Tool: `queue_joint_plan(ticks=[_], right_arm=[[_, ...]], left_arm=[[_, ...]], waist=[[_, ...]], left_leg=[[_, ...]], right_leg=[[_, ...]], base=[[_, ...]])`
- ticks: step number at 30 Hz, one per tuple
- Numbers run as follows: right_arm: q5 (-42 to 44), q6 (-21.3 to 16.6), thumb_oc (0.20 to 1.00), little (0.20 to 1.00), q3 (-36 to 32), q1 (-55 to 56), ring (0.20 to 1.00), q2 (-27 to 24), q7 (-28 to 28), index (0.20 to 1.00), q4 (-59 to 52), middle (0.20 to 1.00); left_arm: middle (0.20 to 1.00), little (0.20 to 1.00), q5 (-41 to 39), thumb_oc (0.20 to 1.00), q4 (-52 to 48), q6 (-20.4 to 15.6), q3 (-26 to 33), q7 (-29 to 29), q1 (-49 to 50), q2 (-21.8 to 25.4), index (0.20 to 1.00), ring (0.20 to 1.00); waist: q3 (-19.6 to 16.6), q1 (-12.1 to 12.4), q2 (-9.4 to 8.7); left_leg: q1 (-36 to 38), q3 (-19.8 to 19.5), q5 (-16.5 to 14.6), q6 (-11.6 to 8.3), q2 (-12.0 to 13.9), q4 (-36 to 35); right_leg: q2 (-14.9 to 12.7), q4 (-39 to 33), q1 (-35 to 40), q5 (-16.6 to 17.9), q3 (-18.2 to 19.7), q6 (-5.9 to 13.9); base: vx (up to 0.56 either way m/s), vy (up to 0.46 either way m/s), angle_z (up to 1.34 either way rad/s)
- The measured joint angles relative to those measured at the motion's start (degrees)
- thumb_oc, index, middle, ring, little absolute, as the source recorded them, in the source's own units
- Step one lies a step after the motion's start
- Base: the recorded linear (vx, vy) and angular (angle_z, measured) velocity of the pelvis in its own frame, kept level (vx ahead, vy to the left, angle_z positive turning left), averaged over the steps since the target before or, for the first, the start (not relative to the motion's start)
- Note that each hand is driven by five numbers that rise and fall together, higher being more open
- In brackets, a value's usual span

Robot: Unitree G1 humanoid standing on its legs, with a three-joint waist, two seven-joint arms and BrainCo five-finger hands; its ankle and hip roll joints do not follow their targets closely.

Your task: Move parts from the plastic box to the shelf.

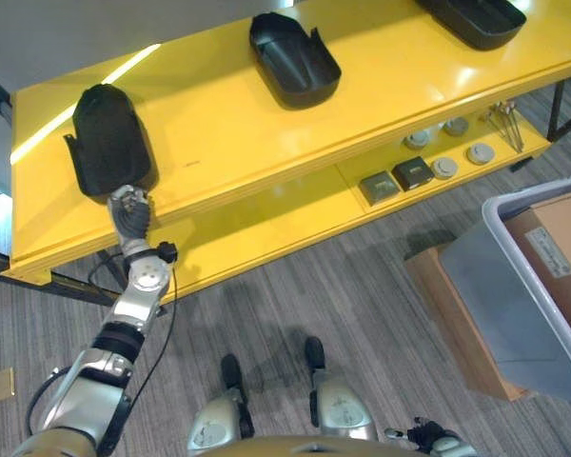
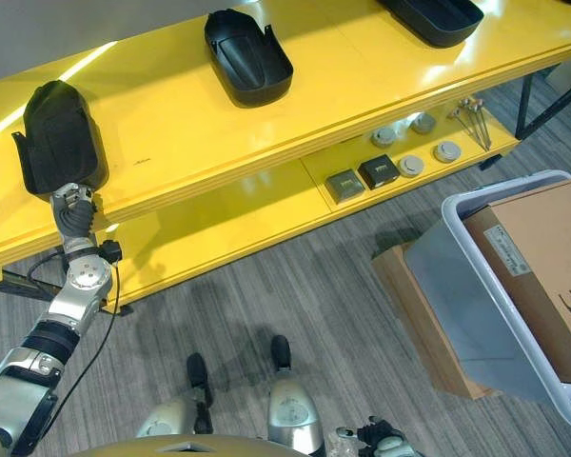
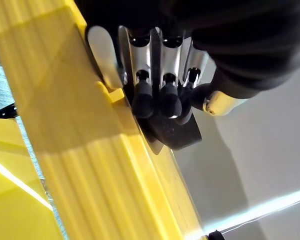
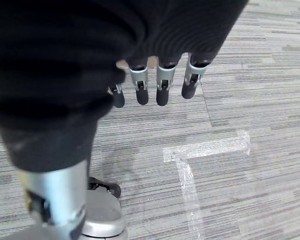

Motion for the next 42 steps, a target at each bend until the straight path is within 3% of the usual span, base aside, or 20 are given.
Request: queue_joint_plan(ticks=[5,13,19,24,35,42], right_arm=[[0.0,0.0,1.000,1.000,0.1,-0.7,1.000,0.0,0.0,1.000,0.0,1.000],[0.0,0.1,1.000,1.000,-0.2,-1.5,1.000,-0.1,0.0,1.000,0.0,1.000],[0.0,0.0,1.000,1.000,-0.3,-1.8,1.000,-0.1,0.0,1.000,0.0,1.000],[0.0,0.0,1.000,1.000,-1.0,-2.1,1.000,-0.1,0.0,1.000,0.0,1.000],[-1.9,-0.1,1.000,1.000,-1.3,-2.8,1.000,-0.2,0.0,1.000,1.4,1.000],[-2.1,-0.1,1.000,1.000,-1.3,-2.9,1.000,-0.3,0.0,1.000,2.0,1.000]], left_arm=[[0.200,0.200,-3.6,0.200,-0.2,-0.2,0.2,-1.7,-1.3,0.1,0.200,0.200],[0.200,0.200,-5.2,0.200,-11.3,3.9,1.7,-6.3,-1.8,1.7,0.200,0.200],[0.200,0.200,-5.2,0.200,-12.2,5.1,1.7,-8.0,-4.2,2.0,0.200,0.200],[0.200,0.200,-4.7,0.200,-22.8,7.3,1.6,-8.9,-3.6,2.5,0.200,0.200],[0.200,0.200,-4.9,0.200,-12.4,9.5,0.9,-9.7,-3.6,3.6,0.200,0.200],[0.200,0.200,-4.8,0.200,-15.4,8.4,0.7,-11.7,-2.6,3.5,0.200,0.200]], waist=[[0.5,0.2,-0.06],[1.9,0.7,-0.57],[2.1,0.0,-0.36],[2.2,0.4,-0.17],[2.6,-0.1,1.29],[2.6,0.4,1.30]], left_leg=[[-0.3,0.0,0.0,-0.01,0.0,0.0],[-1.0,0.0,0.6,0.13,0.0,0.0],[0.0,0.0,1.2,0.51,-0.2,0.0],[0.5,-0.2,1.1,0.60,-0.2,0.3],[1.1,-0.7,0.4,0.13,-0.1,0.0],[1.1,-0.8,0.9,0.31,-0.2,0.0]], right_leg=[[0.0,0.0,-0.2,0.0,0.1,0.00],[0.0,0.0,-0.9,0.6,0.2,-0.16],[0.0,0.4,0.3,1.1,0.0,0.02],[-0.1,0.4,1.1,0.9,-0.5,0.04],[0.0,0.0,1.7,0.2,-0.4,-0.37],[0.0,0.4,1.8,0.6,-0.6,-0.14]], base=[[0.00,0.000,0.00],[-0.01,-0.001,0.00],[0.00,0.000,0.01],[0.00,0.004,0.04],[0.00,0.001,0.01],[0.00,0.000,0.00]])
